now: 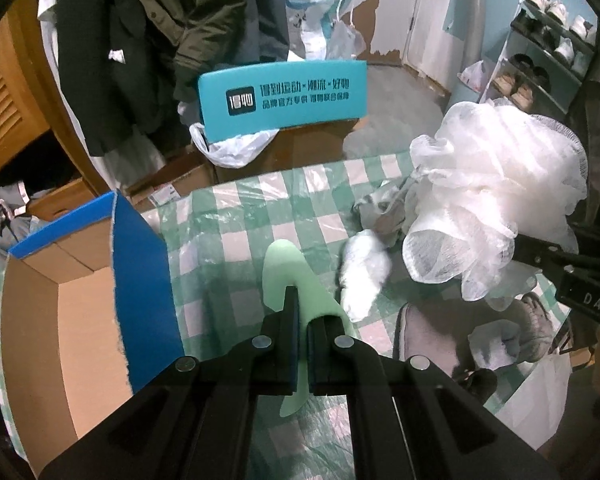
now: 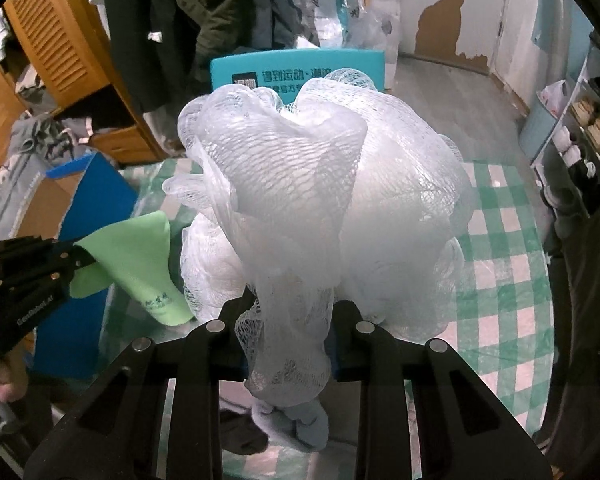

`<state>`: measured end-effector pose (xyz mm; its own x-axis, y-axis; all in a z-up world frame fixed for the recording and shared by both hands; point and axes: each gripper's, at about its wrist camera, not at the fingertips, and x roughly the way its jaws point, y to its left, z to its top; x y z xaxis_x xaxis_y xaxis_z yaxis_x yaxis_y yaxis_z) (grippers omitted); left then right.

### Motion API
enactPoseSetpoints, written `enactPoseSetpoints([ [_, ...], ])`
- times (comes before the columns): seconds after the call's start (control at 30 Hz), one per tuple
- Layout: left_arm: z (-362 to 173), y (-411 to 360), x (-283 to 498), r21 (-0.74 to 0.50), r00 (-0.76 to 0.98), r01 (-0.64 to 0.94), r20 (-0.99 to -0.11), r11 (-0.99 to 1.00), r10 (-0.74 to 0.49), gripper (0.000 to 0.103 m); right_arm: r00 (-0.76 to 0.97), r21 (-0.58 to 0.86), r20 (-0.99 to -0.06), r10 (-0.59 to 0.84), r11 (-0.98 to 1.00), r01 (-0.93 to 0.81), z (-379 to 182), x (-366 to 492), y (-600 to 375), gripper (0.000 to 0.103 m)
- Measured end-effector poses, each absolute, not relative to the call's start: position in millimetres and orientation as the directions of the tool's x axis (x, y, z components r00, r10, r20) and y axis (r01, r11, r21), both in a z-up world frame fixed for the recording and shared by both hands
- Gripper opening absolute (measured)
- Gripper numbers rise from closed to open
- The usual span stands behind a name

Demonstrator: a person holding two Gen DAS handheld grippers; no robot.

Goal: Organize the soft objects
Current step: 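Lift and carry the green cloth and mesh puff over the cardboard box with both tools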

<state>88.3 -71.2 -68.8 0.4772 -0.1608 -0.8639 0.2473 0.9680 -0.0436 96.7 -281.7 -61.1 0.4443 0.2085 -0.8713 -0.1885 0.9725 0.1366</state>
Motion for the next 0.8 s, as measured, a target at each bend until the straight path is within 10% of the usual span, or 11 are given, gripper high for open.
enactPoseSetpoints([
  [0.8, -12, -32, 58, -0.043, 0.570, 0.180, -0.810, 0.983, -0.140, 0.003, 0.504, 0.173, -0.811, 0.296, 0.945, -0.277, -18, 75, -254, 0.025],
])
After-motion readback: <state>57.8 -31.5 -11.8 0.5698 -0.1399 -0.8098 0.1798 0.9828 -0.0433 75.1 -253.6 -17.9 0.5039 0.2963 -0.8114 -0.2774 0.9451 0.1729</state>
